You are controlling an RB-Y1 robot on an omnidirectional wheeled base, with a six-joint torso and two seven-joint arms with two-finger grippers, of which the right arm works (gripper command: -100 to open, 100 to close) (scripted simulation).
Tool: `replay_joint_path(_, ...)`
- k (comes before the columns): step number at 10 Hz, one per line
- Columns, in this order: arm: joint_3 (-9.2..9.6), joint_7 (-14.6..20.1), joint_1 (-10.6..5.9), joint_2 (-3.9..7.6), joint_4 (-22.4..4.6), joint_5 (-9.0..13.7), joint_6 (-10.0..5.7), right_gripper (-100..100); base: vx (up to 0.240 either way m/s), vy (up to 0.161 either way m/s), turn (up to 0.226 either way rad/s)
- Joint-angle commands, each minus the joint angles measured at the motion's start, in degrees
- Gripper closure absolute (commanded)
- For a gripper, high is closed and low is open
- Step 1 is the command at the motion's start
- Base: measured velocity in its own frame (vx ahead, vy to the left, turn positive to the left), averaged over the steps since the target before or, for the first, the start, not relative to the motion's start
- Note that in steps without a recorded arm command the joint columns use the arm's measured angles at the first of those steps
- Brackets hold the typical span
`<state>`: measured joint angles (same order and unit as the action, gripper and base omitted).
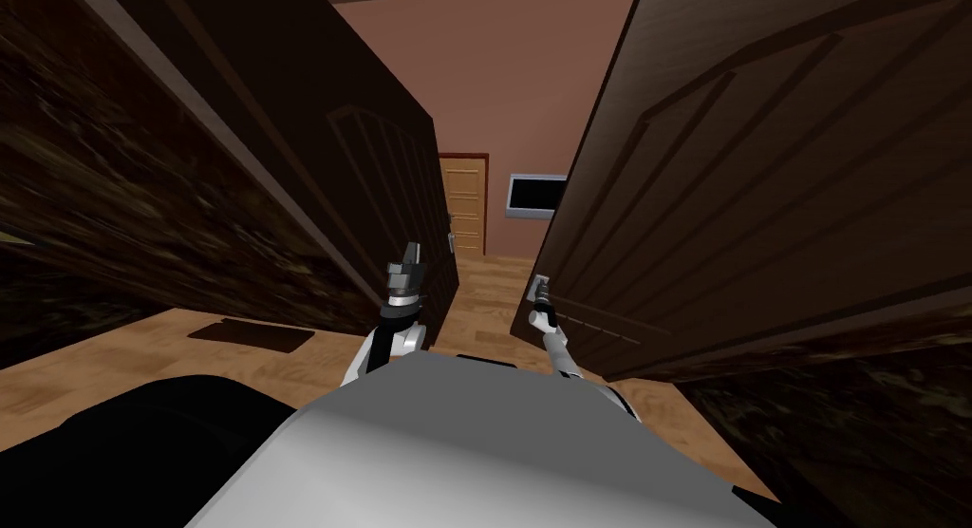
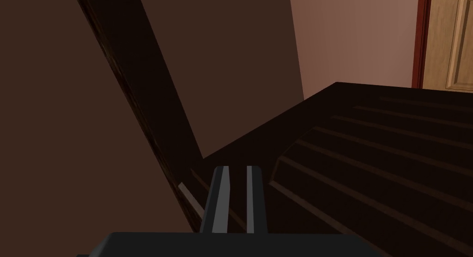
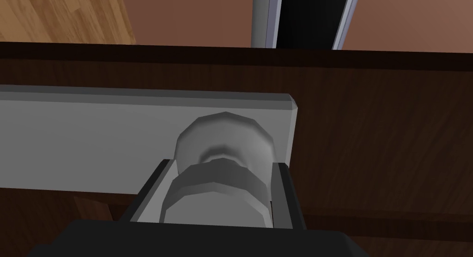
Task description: Push the door open
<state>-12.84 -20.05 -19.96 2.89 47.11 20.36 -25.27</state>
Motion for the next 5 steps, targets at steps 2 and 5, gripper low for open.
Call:
replay_joint_path(2, -0.92, -0.3, 0.03, 0.77, 0.3, 0.4, -0.24, 100, 0.166, 0.024, -0.025)
replay_joint_path(5, -2.38, -0.9, 0.09, 1.45, 0.3, 1.1, -0.27, 100, 0.182, 0.033, -0.045)
